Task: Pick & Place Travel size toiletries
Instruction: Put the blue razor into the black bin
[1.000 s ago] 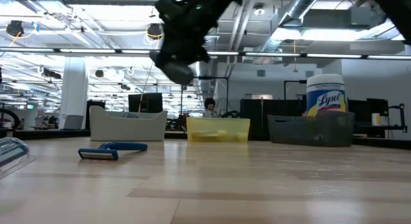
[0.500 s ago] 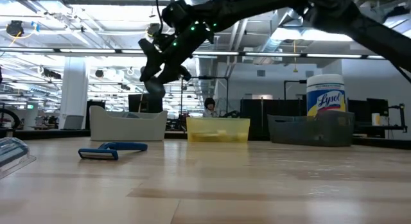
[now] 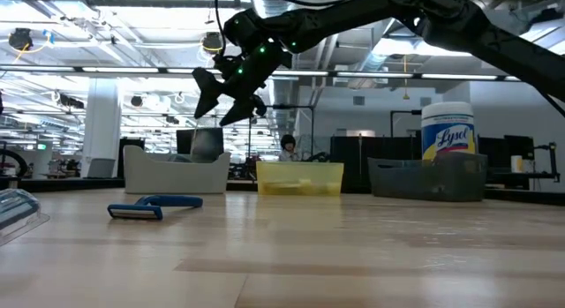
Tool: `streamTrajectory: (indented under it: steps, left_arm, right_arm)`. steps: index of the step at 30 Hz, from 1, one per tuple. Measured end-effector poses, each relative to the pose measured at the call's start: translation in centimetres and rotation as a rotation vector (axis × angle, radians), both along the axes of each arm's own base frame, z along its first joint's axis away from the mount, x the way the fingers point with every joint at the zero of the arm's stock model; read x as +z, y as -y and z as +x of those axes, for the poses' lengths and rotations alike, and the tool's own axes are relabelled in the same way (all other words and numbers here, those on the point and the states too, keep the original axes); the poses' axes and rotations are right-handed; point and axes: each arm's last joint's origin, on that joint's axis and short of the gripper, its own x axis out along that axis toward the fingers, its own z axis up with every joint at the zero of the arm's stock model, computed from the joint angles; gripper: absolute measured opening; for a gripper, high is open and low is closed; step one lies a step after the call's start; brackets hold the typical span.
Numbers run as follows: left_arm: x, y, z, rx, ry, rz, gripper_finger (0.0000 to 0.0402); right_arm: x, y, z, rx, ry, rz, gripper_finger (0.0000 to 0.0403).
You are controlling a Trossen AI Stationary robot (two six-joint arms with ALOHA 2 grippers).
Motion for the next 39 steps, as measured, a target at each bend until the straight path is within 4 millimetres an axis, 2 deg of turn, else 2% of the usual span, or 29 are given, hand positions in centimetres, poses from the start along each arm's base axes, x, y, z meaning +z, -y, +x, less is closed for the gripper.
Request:
streamTrajectory:
  steps: [4,8,10,11,13,16,18,22,26,30,33,36,39]
  left_arm:
    - [0.0,0.0,0.0,0.006,-0.001,-0.002,0.0301]
    - [-0.2,0.0,0.1,0.006,-0.018,0.0,0.0301]
    - [-0.8,0.0,0.2,0.015,-0.086,0.0,0.0301]
    - [-1.3,0.0,0.4,0.03,-0.14,-0.011,0.0301]
    - [-2.5,-0.1,0.9,0.059,-0.266,-0.047,0.0301]
    - [-4.6,0.0,1.9,0.092,-0.46,-0.121,0.0301]
    - [-6.3,0.1,2.8,0.091,-0.586,-0.176,0.0301]
    - [-11.2,1.3,5.4,-0.06,-0.874,-0.215,0.0301]
    - [-16.2,3.2,7.4,-0.235,-1.138,-0.196,0.0301]
    - [-20.0,6.0,8.9,-0.361,-1.265,-0.218,0.0301]
    - [-21.2,8.9,10.0,-0.434,-1.226,-0.236,0.0301]
    - [-22.1,11.5,10.8,-0.419,-1.143,-0.273,0.0301]
    - [-23.3,13.4,10.7,-0.385,-1.139,-0.288,0.0301]
  right_arm:
    - [0.0,0.4,-0.1,-0.02,0.011,0.033,0.0377]
    - [0.5,0.1,-0.9,-0.021,-0.046,0.08,0.0385]
    - [2.3,-0.3,-1.6,0.002,-0.042,0.1,0.0382]
    - [3.7,-0.5,-2.3,0.012,-0.047,0.104,0.038]
    - [7.7,-1.3,-4.5,0.028,-0.042,0.082,0.0374]
    - [15.5,-3.2,-9.3,0.046,0.021,0.042,0.0367]
    - [19.4,-4.6,-12.8,0.045,0.047,0.018,0.0362]
    - [23.7,-7.2,-17.6,0.026,0.059,-0.044,0.0351]
    - [28.0,-9.9,-22.6,0.018,0.169,-0.102,0.0342]
    - [29.4,-11.5,-24.6,0.05,0.211,-0.111,0.0337]
    - [29.5,-12.4,-24.7,0.08,0.213,-0.107,0.0335]
    - [30.0,-13.3,-25.6,0.113,0.222,-0.111,0.0335]
    - [29.9,-14.0,-25.5,0.148,0.2,-0.13,0.0335]
